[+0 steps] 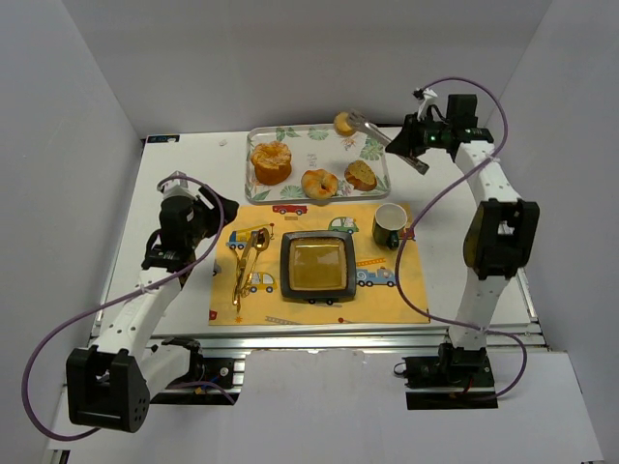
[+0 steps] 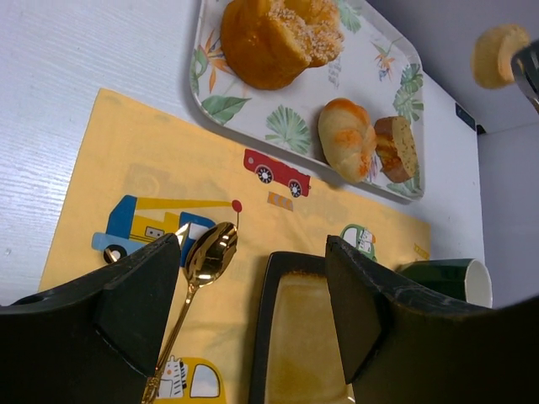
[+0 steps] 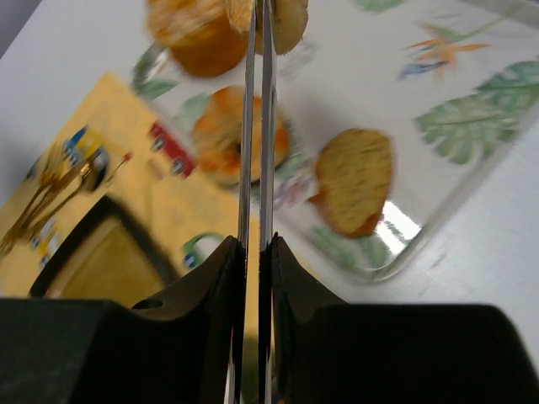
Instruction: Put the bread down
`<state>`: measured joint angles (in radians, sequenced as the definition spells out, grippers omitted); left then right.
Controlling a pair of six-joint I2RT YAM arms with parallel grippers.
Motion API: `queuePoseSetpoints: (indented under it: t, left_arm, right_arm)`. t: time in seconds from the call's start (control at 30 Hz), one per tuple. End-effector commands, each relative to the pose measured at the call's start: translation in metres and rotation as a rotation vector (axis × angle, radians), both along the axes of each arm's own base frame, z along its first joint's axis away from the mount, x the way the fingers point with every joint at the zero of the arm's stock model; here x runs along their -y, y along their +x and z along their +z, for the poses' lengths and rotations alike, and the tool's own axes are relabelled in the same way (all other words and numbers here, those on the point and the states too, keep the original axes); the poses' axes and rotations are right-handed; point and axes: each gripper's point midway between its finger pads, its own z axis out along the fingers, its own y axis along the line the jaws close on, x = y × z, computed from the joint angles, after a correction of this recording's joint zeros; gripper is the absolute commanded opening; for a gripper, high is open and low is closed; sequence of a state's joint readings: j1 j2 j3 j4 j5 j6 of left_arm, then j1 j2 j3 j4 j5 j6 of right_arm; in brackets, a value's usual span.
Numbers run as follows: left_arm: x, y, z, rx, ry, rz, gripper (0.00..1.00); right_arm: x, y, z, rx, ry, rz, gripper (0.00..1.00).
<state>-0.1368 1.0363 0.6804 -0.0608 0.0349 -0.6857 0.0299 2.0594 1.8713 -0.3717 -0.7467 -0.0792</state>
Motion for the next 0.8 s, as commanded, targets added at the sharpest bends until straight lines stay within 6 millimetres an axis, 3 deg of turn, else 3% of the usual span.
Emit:
queuePoseSetpoints:
  t: [0.0, 0.1, 0.13, 0.2, 0.23, 0.3, 0.37, 0.53, 0.63, 0.77]
  left_arm:
    - [0.000, 0.001, 0.020, 0.080, -0.012, 0.002, 0.79]
    - [0.002, -0.001, 0.016, 0.075, -0.013, -0.009, 0.79]
    - [0.003, 0.001, 0.022, 0.102, -0.019, -0.016, 0.79]
    - [0.004, 0.000, 0.022, 0.111, -0.023, -0.022, 0.79]
    - [0.005, -0.002, 0.019, 0.108, -0.024, -0.028, 0.79]
    - [0.006, -0.004, 0.019, 0.116, -0.031, -0.036, 0.79]
    - [0.008, -0.007, 0.014, 0.116, -0.040, -0.047, 0.79]
    - [0.012, -0.013, 0.007, 0.108, -0.049, -0.072, 0.79]
    - [0.012, -0.017, 0.007, 0.110, -0.041, -0.077, 0.79]
    - [0.010, -0.022, 0.007, 0.111, -0.037, -0.079, 0.79]
  right_arm:
    - [-0.044, -0.095, 0.043, 0.097, 0.022, 0.334, 0.00]
    - [-0.059, -0.174, 0.024, 0.105, -0.073, 0.556, 0.00]
    - [-0.056, -0.200, -0.005, 0.035, -0.109, 0.592, 0.00]
    - [-0.056, -0.238, -0.015, 0.041, -0.160, 0.654, 0.00]
    - [-0.052, -0.260, -0.039, -0.027, -0.170, 0.668, 0.00]
    - [-0.049, -0.277, -0.048, -0.009, -0.242, 0.675, 0.00]
    - [-0.042, -0.294, -0.072, -0.064, -0.294, 0.662, 0.00]
    - [-0.046, -0.300, -0.084, -0.081, -0.325, 0.621, 0.01]
    - [-0.051, -0.293, -0.084, -0.066, -0.336, 0.596, 0.15]
    - [-0.055, -0.286, -0.081, -0.063, -0.334, 0.580, 0.44]
